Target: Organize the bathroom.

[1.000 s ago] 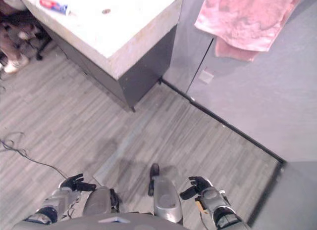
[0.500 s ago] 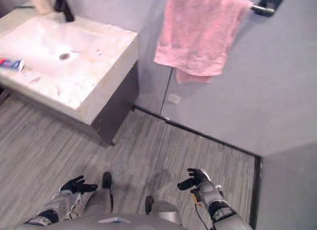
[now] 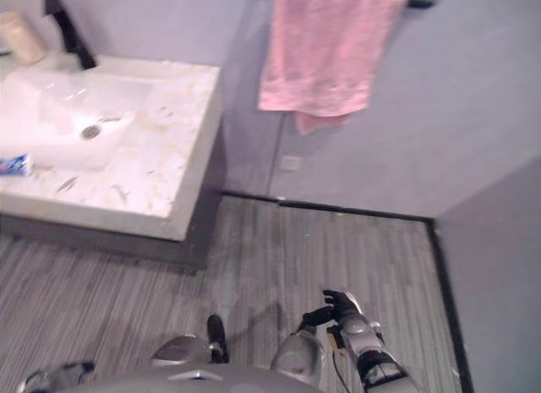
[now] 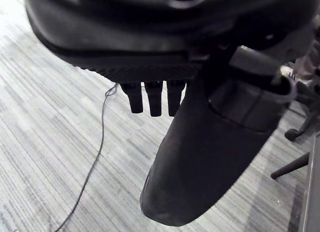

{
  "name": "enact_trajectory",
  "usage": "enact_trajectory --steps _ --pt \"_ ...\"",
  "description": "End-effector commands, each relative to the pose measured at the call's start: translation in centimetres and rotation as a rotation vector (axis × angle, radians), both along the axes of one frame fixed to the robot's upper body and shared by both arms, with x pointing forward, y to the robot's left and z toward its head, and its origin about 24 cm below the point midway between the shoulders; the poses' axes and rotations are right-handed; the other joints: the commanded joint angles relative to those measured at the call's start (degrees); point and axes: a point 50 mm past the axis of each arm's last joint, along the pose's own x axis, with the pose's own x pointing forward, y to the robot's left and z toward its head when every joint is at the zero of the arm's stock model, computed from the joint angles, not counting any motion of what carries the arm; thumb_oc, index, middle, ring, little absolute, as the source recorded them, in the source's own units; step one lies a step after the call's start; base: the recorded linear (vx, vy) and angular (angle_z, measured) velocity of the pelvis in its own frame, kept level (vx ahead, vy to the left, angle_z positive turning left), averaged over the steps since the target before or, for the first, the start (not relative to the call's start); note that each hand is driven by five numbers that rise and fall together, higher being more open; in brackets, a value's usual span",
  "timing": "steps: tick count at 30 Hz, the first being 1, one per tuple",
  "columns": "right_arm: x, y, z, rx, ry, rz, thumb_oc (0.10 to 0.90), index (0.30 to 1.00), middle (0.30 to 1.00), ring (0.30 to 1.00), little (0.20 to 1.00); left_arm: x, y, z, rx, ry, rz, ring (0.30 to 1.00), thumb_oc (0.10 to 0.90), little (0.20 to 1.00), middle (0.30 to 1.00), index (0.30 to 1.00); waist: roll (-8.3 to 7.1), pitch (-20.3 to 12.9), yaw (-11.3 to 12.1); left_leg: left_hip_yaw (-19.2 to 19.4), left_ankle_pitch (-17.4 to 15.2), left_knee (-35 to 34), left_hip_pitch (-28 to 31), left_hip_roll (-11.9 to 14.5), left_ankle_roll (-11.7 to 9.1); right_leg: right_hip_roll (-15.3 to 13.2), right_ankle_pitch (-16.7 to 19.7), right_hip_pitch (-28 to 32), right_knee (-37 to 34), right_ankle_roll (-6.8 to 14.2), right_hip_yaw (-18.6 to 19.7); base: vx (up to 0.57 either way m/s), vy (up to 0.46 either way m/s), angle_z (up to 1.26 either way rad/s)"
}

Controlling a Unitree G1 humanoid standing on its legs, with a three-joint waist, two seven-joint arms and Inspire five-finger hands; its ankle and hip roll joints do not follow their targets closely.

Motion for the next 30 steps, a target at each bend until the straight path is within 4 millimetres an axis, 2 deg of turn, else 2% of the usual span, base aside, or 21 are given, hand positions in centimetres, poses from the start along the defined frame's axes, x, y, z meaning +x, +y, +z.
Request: enact_trajectory --steps 1,4,8,9,10,11,12,14,15,16,17,18,19,20,21,23,27,30 --pt "1.1 -1.5 1.1 -0.061 -0.052 0.025 0.800 0.900 0.900 0.900 0.900 3.1 1.9 1.7 0.139 -0.119 0.037 0.900 0.800 0.900 0.900 0.900 0.35 -0.5 -0.9 -7.1 -6.6 11.2 -3.1 1.0 -0.3 6.8 -3.2 0.4 -2.0 -3.6 8.3 -0.11 -0.018 0.20" --pt "1.6 -1.4 1.2 -0.056 -0.068 0.019 0.800 0.900 0.900 0.900 0.900 3.3 1.7 1.6 0.134 -0.164 0.148 0.900 0.800 0.900 0.900 0.900 0.00 -0.9 -1.0 -8.8 -6.6 13.0 -4.6 -0.3 -1.1 9.5 -5.1 2.8 -6.3 -5.7 8.6 -0.05 -0.040 0.57" --pt "2.0 -1.4 1.4 -0.060 -0.071 0.019 0.800 0.900 0.900 0.900 0.900 3.0 0.6 0.9 0.099 -0.184 0.215 0.900 0.800 0.900 0.900 0.900 -0.49 -1.1 -1.3 -10.1 -6.9 18.2 -6.8 -0.6 -2.0 11.0 -5.8 4.2 -8.3 -7.2 10.0 -0.04 -0.050 0.08" --pt "2.1 -1.5 1.5 -0.070 -0.063 0.027 0.800 0.900 0.900 0.900 0.900 2.6 0.1 0.5 0.067 -0.200 0.240 0.900 0.800 0.900 0.900 0.900 -0.97 -0.8 -0.9 -12.7 -4.7 26.1 -10.1 -0.2 -3.4 11.3 -5.9 4.8 -8.7 -8.2 11.2 -0.05 -0.029 -0.07" --pt "2.5 -1.5 1.7 -0.083 -0.056 0.045 0.800 0.900 0.900 0.900 0.900 2.4 -0.2 0.3 0.062 -0.200 0.235 0.900 0.800 0.900 0.900 0.900 -1.02 -0.3 -0.6 -15.4 -2.1 30.5 -12.5 1.2 -4.4 11.5 -6.2 5.0 -8.1 -8.8 12.4 -0.05 -0.016 -0.08" --pt "2.6 -1.5 1.7 -0.089 -0.052 0.051 0.800 0.900 0.900 0.900 0.900 2.3 -0.3 0.2 0.063 -0.195 0.226 0.900 0.800 0.900 0.900 0.900 -1.17 -0.4 -0.7 -16.0 -1.2 30.9 -13.0 1.8 -4.5 11.3 -6.1 4.8 -8.0 -9.0 12.7 -0.01 0.087 -0.05" --pt "2.7 -1.6 1.7 -0.099 -0.041 0.061 0.800 0.900 0.900 0.900 0.900 2.0 -0.5 0.1 0.061 -0.180 0.225 0.900 0.800 0.900 0.900 0.900 -1.26 -0.6 -1.1 -16.5 0.0 29.7 -12.0 5.1 -4.7 11.0 -6.1 4.7 -7.7 -9.1 13.3 0.04 0.181 -0.12" --pt "2.5 -1.8 1.6 -0.108 -0.027 0.073 0.800 0.900 0.900 0.900 0.900 1.3 -0.6 -0.1 0.057 -0.149 0.235 0.900 0.800 0.900 0.900 0.900 -0.60 -1.2 -2.2 -16.8 6.5 20.6 -7.2 14.1 -6.2 10.4 -6.7 4.8 -7.2 -8.8 14.1 0.08 0.330 -0.41" --pt "2.3 -2.0 1.6 -0.113 -0.023 0.075 0.800 0.900 0.900 0.900 0.900 1.1 -0.6 -0.1 0.056 -0.133 0.221 0.900 0.800 0.900 0.900 0.900 -0.46 -1.8 -2.5 -17.7 9.7 17.2 -6.4 16.8 -6.7 9.8 -6.6 4.6 -7.4 -8.7 14.7 0.06 0.259 -0.24" --pt "2.3 -2.0 1.6 -0.113 -0.023 0.075 0.800 0.900 0.900 0.900 0.900 1.1 -0.6 -0.1 0.056 -0.133 0.221 0.900 0.800 0.900 0.900 0.900 -0.46 -1.8 -2.5 -17.7 9.7 17.2 -6.4 16.8 -6.7 9.8 -6.6 4.6 -7.4 -8.7 14.7 0.03 0.275 0.08" --pt "2.1 -2.2 1.5 -0.117 -0.019 0.070 0.800 0.900 0.900 0.900 0.900 0.9 -0.5 -0.1 0.057 -0.123 0.217 0.900 0.800 0.900 0.900 0.900 -0.27 -2.0 -2.5 -19.5 12.7 14.2 -6.1 18.9 -7.5 9.0 -7.0 4.3 -6.8 -8.3 15.9 0.01 0.382 0.19" --pt "2.0 -2.6 1.6 -0.126 -0.016 0.069 0.800 0.900 0.900 0.900 0.900 0.5 -0.5 -0.2 0.052 -0.116 0.223 0.900 0.800 0.900 0.900 0.900 0.38 -2.1 -2.4 -23.8 14.5 10.6 -5.5 20.5 -8.8 7.3 -7.5 3.1 -5.3 -7.5 17.9 0.01 0.382 0.15" --pt "2.0 -2.6 1.6 -0.126 -0.016 0.069 0.800 0.900 0.900 0.900 0.900 0.5 -0.5 -0.2 0.052 -0.116 0.223 0.900 0.800 0.900 0.900 0.900 0.38 -2.1 -2.4 -23.8 14.5 10.6 -5.5 20.5 -8.8 7.3 -7.5 3.1 -5.3 -7.5 17.9 0.01 0.341 -0.01" --pt "2.2 -2.7 1.7 -0.133 -0.015 0.088 0.800 0.900 0.900 0.900 0.900 0.0 -0.6 -0.3 0.046 -0.118 0.245 0.900 0.800 0.900 0.900 0.900 1.08 -1.9 -2.0 -26.6 14.5 9.9 -5.3 20.2 -9.0 6.5 -7.8 2.1 -4.1 -6.9 19.0 0.01 0.256 -0.33" --pt "2.4 -2.8 1.8 -0.135 -0.019 0.086 0.800 0.900 0.900 0.900 0.900 -0.1 -0.7 -0.4 0.045 -0.111 0.241 0.900 0.800 0.900 0.900 0.900 2.22 -1.6 -2.0 -26.3 11.7 10.2 -4.2 19.0 -9.8 5.2 -8.1 1.4 -2.5 -6.0 19.7 -0.01 0.340 -0.48" --pt "2.4 -2.9 1.9 -0.134 -0.031 0.071 0.800 0.900 0.900 0.900 0.900 0.3 -0.8 -0.3 0.039 -0.112 0.233 0.900 0.800 0.900 0.900 0.900 2.92 -1.2 -2.3 -24.2 8.9 10.5 -4.0 18.0 -10.1 3.7 -7.5 1.1 -1.9 -5.1 19.2 -0.03 0.274 -0.52" --pt "1.9 -2.7 1.6 -0.122 -0.037 0.030 0.800 0.900 0.900 0.900 0.900 1.8 -0.6 0.0 0.046 -0.130 0.198 0.900 0.800 0.900 0.900 0.900 2.62 -0.6 -2.8 -20.3 1.0 10.8 -3.6 14.6 -9.0 -0.8 -3.6 2.0 -4.2 -1.4 18.5 -0.03 0.230 0.10" --pt "1.9 -2.5 1.5 -0.116 -0.043 0.014 0.800 0.900 0.900 0.900 0.900 2.5 -0.2 0.2 0.054 -0.146 0.172 0.900 0.800 0.900 0.900 0.900 2.19 -0.1 -2.6 -18.9 -1.3 12.4 -4.0 12.8 -8.5 -2.6 -1.5 2.9 -6.2 0.5 18.2 -0.05 0.179 0.09"
